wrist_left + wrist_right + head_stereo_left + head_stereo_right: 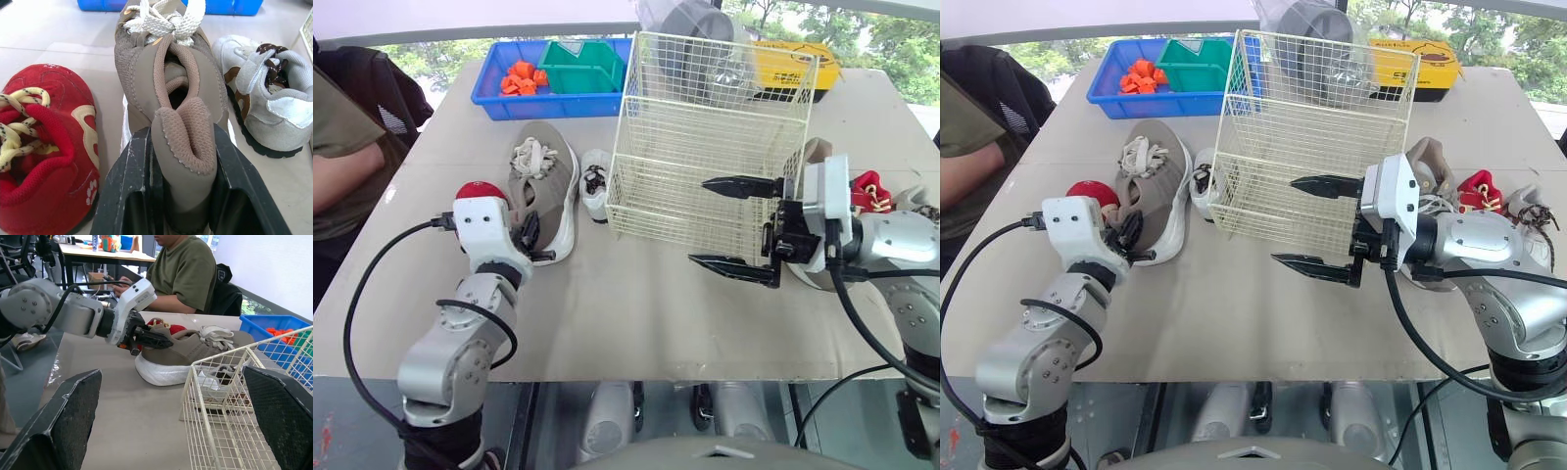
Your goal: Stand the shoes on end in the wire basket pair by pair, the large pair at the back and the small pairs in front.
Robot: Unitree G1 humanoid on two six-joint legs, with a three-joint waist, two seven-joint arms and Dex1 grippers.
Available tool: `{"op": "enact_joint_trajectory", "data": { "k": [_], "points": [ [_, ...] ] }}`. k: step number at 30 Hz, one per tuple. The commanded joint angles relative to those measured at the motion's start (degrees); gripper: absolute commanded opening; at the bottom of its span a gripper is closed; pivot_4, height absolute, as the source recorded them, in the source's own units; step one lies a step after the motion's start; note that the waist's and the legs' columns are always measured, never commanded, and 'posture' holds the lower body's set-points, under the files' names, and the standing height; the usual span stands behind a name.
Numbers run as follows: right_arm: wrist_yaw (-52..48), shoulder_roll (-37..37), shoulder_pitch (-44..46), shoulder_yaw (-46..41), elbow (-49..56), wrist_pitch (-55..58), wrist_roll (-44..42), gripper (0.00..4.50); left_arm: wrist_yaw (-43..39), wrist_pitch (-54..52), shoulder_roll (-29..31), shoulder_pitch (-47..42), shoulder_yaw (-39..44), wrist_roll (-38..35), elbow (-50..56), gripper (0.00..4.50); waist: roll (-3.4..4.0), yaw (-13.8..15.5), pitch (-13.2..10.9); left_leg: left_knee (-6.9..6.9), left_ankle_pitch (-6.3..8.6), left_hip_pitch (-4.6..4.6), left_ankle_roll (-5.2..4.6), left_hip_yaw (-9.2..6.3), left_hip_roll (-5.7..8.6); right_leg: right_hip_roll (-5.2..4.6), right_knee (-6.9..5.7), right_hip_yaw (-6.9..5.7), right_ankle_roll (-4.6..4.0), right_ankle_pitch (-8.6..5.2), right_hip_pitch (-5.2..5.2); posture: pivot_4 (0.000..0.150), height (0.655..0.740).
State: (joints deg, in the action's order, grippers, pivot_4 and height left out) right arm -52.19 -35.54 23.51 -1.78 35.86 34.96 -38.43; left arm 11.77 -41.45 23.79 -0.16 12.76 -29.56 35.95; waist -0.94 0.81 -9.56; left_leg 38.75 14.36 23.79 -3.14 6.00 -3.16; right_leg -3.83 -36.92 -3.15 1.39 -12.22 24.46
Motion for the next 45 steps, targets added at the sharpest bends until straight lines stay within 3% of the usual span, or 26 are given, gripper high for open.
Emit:
{"op": "enact_joint_trajectory", "data": {
  "k": [1,4,8,12,18,23,27,33,39,41,45],
  "points": [
    [0.06,0.01,0.9,-0.84,-0.04,-2.07,-0.92,4.5,-1.35,11.05,-1.51,-0.57,1.56,6.31,5.56,0.67,-0.17,0.04,-0.1,0.0,0.0,0.04,0.0,-0.02,0.0,-0.02,0.01,-0.02,0.0,0.0,0.01,0.15,0.74],
    [-0.17,0.13,1.88,-1.2,-1.28,-2.49,-1.53,4.5,-3.42,16.52,-1.01,-2.43,4.51,8.28,7.75,0.67,-0.47,-0.02,-0.27,0.0,0.0,0.13,0.0,-0.04,-0.01,-0.06,0.02,-0.06,-0.01,0.0,0.08,0.15,0.74],
    [-0.52,-0.66,5.79,-1.05,-4.59,-1.57,-2.06,4.5,-10.17,18.8,2.75,-8.41,8.9,4.06,8.84,0.67,-0.5,0.0,-0.29,0.0,0.0,0.21,0.0,-0.03,0.0,-0.14,0.06,-0.11,-0.01,0.01,0.14,0.15,0.74],
    [-4.54,-5.47,13.96,-1.91,-10.57,0.29,-2.27,4.5,-24.79,20.76,10.34,-13.86,9.18,-2.81,7.39,0.67,-0.5,0.04,-0.31,0.0,0.0,0.21,-0.01,-0.03,0.04,-0.12,0.06,-0.14,-0.01,0.01,0.13,0.15,0.74],
    [-9.82,-13.56,38.83,-1.71,-26.46,8.15,-3.59,4.5,-49.7,24.98,21.88,-21.79,9.24,-9.53,-3.56,0.67,-0.33,-0.24,-0.46,-0.03,0.01,0.23,-0.04,0.11,0.07,-0.07,0.1,-0.07,0.0,0.01,0.25,0.15,0.74],
    [-19.27,-13.01,59.04,7.62,-41.14,10.44,2.66,4.5,-65.69,30.46,25.91,-32.4,4.04,-8.2,-15.03,0.67,-0.19,-0.55,-0.57,-0.26,0.01,0.22,-0.02,0.18,0.01,0.23,0.09,-0.03,0.22,0.12,0.41,0.15,0.74],
    [-30.06,-10.58,73.72,20.4,-54.57,10.23,13.19,4.5,-78.8,43.16,26.84,-39.35,-2.19,-0.79,-25.36,0.67,-0.03,-1.41,-0.65,-0.27,-0.02,0.56,-0.01,0.62,0.05,0.25,0.05,0.08,0.25,0.15,0.82,0.15,0.74],
    [-39.93,-3.83,83.33,32.57,-69.5,5.05,23.52,4.5,-86.46,58.21,24.74,-46.81,-6.07,5.47,-36.5,0.67,-0.04,-1.62,-0.66,-0.11,-0.16,1.19,0.24,0.85,0.03,0.23,0.05,0.12,0.28,0.17,1.35,0.15,0.74],
    [-40.31,-2.71,83.7,47.5,-73.41,4.54,20.72,4.5,-88.01,67.92,22.79,-49.23,-7.04,7.9,-40.68,0.67,-0.04,-1.45,-0.66,-0.08,-0.16,1.37,0.24,0.9,-0.02,0.16,0.08,0.02,0.3,0.16,1.43,0.15,0.74],
    [-40.31,-1.13,83.36,49.41,-76.63,1.15,22.75,3.99,-87.98,71.38,22.59,-49.25,-6.89,8.52,-40.91,0.67,-0.05,-1.54,-0.66,0.03,-0.16,1.43,0.23,0.88,-0.04,0.16,0.06,-0.02,0.3,0.16,1.46,0.15,0.74],
    [-40.31,-1.74,83.25,52.54,-78.81,-5.2,21.24,2.35,-87.21,79.11,23.07,-49.08,-6.05,10.29,-42.24,0.67,-0.05,-1.64,-0.65,0.25,-0.16,1.43,0.23,0.85,-0.07,0.17,-0.14,-0.04,0.31,0.16,1.46,0.15,0.74]
  ]
}}
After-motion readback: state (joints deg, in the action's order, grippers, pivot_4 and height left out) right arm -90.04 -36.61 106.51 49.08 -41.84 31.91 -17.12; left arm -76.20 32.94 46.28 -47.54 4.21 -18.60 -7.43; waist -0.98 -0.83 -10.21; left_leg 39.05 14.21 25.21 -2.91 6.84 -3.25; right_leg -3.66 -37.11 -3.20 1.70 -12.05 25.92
